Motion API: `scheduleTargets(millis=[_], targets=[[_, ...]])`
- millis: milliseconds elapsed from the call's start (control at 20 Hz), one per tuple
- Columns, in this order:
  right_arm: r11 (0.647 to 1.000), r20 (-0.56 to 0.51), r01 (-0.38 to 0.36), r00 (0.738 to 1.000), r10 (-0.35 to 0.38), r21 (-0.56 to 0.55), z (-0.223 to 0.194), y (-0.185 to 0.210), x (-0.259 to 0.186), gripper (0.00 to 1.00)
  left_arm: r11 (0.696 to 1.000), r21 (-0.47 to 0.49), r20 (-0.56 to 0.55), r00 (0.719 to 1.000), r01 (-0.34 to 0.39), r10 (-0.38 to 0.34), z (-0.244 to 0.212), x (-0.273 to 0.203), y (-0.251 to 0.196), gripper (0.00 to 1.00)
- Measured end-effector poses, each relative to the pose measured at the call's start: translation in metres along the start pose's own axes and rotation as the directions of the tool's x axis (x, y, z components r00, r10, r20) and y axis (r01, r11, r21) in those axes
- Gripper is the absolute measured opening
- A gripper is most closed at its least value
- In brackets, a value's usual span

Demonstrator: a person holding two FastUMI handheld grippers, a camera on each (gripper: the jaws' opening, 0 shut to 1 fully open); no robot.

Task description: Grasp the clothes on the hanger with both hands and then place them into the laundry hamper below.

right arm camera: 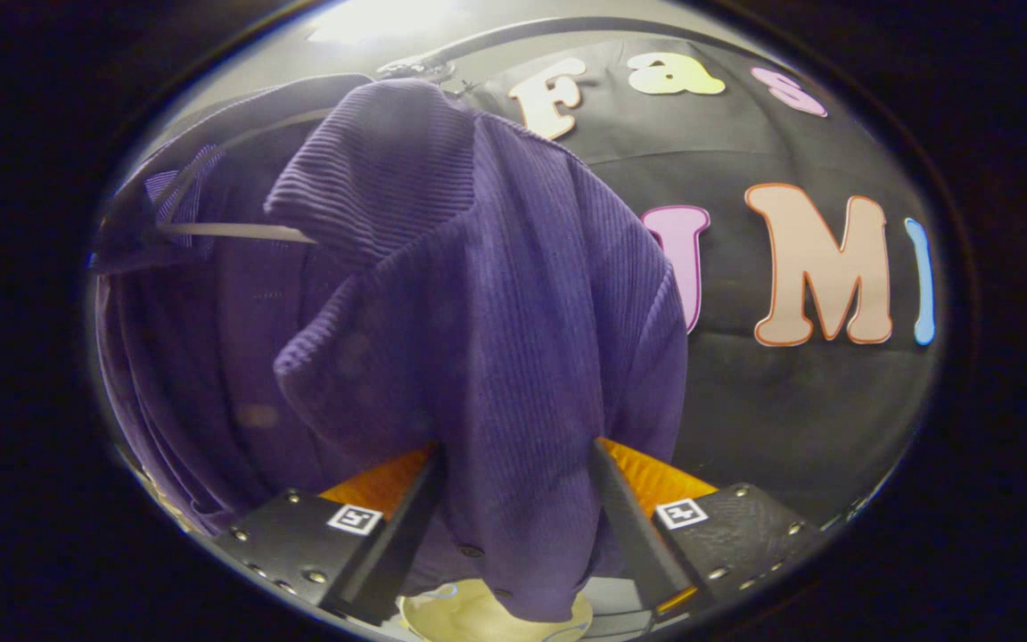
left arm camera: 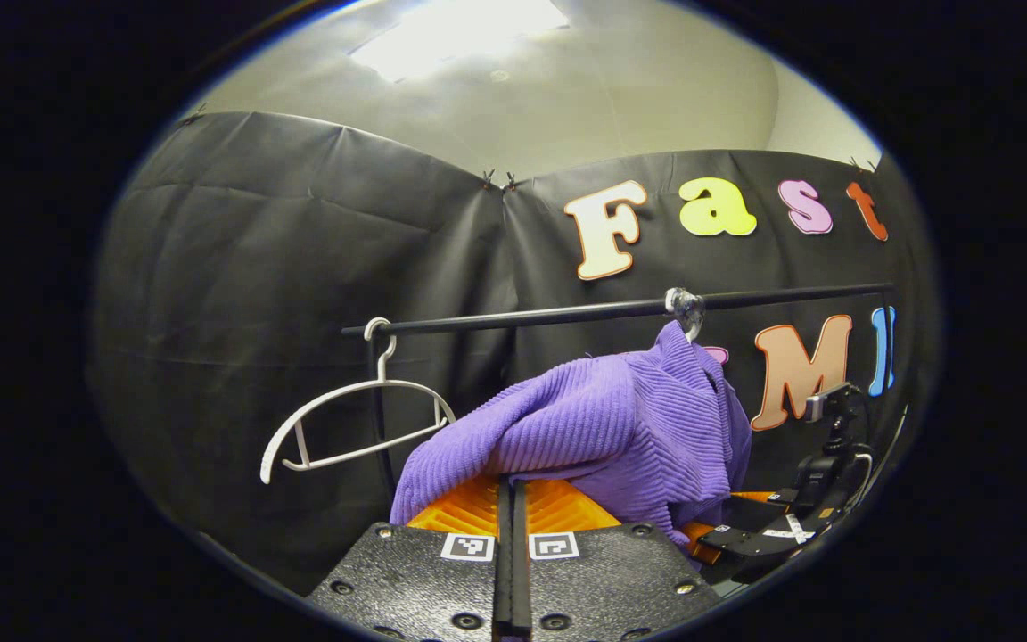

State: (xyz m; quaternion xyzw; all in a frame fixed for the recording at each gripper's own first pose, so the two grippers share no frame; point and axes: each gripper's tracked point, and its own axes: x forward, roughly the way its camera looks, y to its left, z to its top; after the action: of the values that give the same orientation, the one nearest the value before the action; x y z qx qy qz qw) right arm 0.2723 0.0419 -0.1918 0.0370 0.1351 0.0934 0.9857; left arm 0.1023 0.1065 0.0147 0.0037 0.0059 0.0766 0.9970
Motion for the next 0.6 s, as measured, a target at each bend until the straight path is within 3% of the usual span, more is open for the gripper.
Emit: scheduleTargets(millis=[150,200,350,450,500,600], targets=[[0.999,-0.02,0.01,1.0,-0.01,0.032,-0.003,-0.001,0.005,0.51,1.0,0.005,0.007,1.0,-0.009,0.009,0.005,0.002,0.002,0.02],[0.999,-0.028,0.016,0.999,-0.015,0.036,-0.002,-0.004,0.006,0.51,1.0,0.006,0.006,1.0,-0.011,0.011,0.004,0.002,0.003,0.0],[0.998,-0.038,0.048,0.998,-0.046,0.049,-0.004,-0.011,0.003,0.19,1.0,-0.006,0.0,1.0,-0.012,0.012,0.003,0.003,0.003,0.0],[0.995,-0.055,0.09,0.995,-0.087,0.036,-0.002,-0.022,-0.004,0.19,1.0,-0.029,-0.011,1.0,0.005,-0.005,0.002,0.003,0.0,0.0],[0.994,-0.051,0.103,0.994,-0.101,0.04,0.001,-0.024,-0.017,0.02,0.999,-0.047,-0.014,1.0,0.02,-0.021,0.002,0.0,-0.002,0.0],[0.992,-0.063,0.117,0.992,-0.113,0.057,-0.002,-0.031,-0.005,0.02,0.997,-0.067,-0.016,0.999,0.038,-0.039,0.004,0.0,-0.003,0.0]])
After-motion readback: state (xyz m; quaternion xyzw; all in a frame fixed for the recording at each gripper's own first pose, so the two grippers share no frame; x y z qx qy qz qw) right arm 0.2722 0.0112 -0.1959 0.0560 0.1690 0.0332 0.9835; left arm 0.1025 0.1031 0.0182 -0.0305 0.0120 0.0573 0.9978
